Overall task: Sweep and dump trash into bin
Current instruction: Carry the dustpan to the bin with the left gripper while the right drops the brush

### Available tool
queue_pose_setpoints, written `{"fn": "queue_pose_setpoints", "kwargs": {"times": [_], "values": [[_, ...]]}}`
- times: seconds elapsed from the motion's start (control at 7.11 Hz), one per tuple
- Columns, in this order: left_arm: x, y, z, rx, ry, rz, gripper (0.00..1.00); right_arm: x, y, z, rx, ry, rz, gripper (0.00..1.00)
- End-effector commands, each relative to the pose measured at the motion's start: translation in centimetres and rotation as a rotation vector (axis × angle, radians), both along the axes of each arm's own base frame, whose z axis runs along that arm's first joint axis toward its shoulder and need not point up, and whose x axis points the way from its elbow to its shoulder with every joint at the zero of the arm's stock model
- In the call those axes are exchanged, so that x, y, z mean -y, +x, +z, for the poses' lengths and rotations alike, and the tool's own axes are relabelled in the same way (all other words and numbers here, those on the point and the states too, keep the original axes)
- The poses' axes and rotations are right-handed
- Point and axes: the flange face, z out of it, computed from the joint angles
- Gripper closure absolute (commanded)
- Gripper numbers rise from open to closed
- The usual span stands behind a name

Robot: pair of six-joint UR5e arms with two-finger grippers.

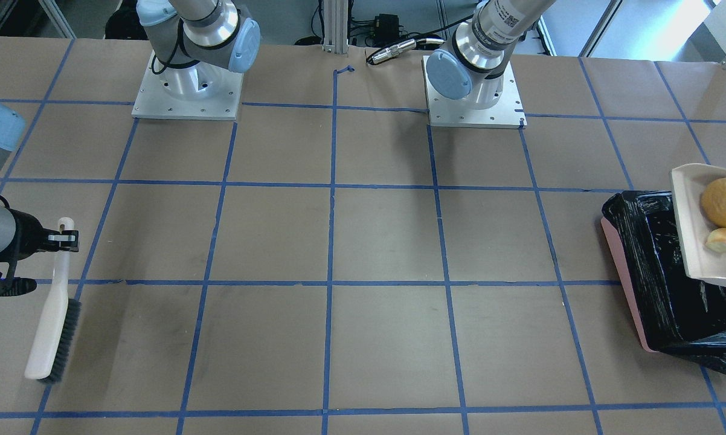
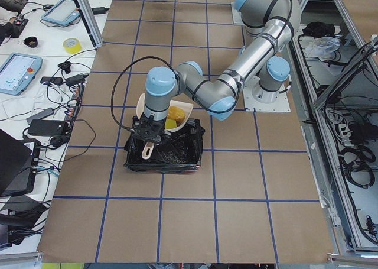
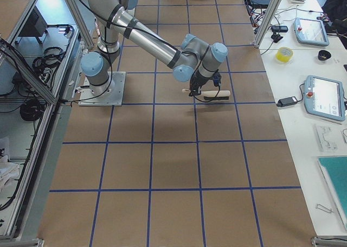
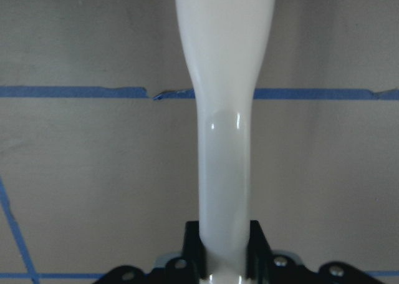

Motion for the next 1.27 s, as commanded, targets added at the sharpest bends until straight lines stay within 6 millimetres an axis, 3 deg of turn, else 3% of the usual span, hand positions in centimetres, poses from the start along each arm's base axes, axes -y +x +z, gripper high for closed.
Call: {"fn": "queue_pose_setpoints", "kwargs": {"times": [0.0,0.56,0.7,0.84,1.12], "values": [[0.2,2.9,-0.7,0.117,-0.071,-0.169,1.00,0.0,-0.2,-1.3,-0.003,0.005,0.001,1.00],[3.6,2.6,-3.2,0.075,-0.327,-0.368,1.00,0.2,-0.3,-2.0,-0.004,0.007,-0.018,1.00],[4.1,2.5,-3.1,0.061,-0.365,-0.407,1.00,0.8,-0.6,-1.5,-0.026,-0.045,-0.011,0.31],[4.4,2.2,-2.6,0.075,-0.388,-0.472,1.00,1.1,-0.7,-2.1,-0.029,-0.055,-0.018,0.06],[4.8,1.7,-1.3,0.142,-0.485,-0.542,1.00,1.2,-0.7,-2.5,-0.030,-0.047,-0.026,0.00]]}}
